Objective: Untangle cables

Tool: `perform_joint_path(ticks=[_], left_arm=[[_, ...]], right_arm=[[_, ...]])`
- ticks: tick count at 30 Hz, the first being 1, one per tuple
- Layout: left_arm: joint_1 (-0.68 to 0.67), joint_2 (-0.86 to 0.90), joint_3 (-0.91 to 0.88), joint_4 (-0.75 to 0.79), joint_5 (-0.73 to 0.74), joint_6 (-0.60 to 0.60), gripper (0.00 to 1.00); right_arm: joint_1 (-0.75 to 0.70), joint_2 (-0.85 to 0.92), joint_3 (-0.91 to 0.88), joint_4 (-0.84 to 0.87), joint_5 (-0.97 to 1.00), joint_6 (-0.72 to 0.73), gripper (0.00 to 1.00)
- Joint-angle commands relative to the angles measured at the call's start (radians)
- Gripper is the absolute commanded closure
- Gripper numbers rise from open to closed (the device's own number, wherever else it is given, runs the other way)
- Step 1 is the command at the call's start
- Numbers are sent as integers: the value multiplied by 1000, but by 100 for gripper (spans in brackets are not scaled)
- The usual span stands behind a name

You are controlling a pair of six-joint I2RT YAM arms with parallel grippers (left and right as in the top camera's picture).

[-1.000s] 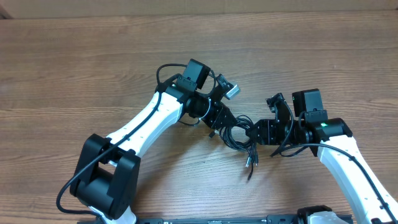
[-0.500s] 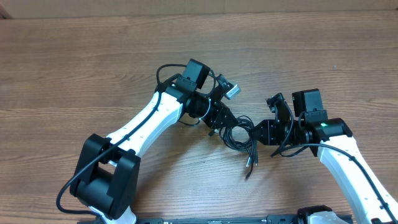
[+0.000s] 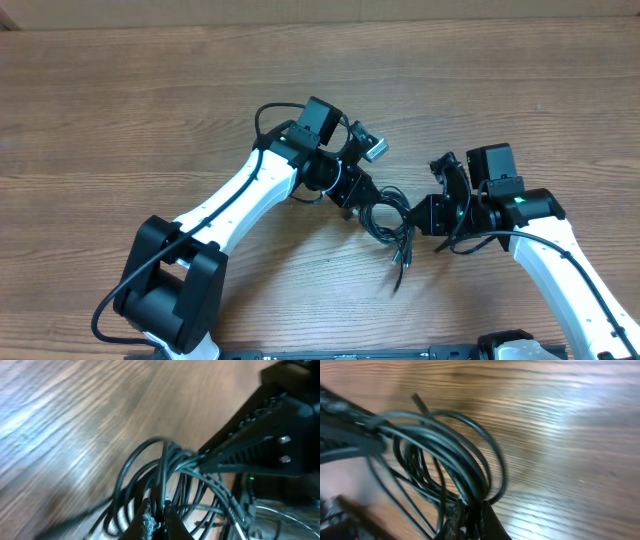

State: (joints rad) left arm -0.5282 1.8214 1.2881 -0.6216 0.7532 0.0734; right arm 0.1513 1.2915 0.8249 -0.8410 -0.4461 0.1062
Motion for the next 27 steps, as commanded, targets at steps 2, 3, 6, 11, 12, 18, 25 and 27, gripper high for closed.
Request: perform_joint_path(ticks=[2, 3, 6, 11, 12, 18, 25, 27], left_arm=[[17, -17, 21, -10, -243, -82, 96], [17, -17, 21, -19, -303, -105, 96], [17, -17, 21, -53, -444, -163, 96], [18, -17, 21, -103, -502, -171, 96], [18, -17, 21, -107, -502, -171, 96], [17, -17, 21, -107, -497, -172, 96], [17, -17, 21, -82, -293, -90, 96], [17, -17, 21, -63, -168, -18, 96]], right_arm=[[-8, 2, 12, -29, 243, 110, 96], [-8, 1, 12, -29, 259, 126, 96], [-8, 1, 12, -31, 306, 168, 96], [-8, 1, 12, -47, 423, 277, 96], [-8, 2, 12, -58, 466, 320, 96], [-8, 2, 12, -106, 562, 448, 96], [-8, 2, 12, -24, 252, 231, 83], [-8, 2, 12, 3, 113, 142, 71]])
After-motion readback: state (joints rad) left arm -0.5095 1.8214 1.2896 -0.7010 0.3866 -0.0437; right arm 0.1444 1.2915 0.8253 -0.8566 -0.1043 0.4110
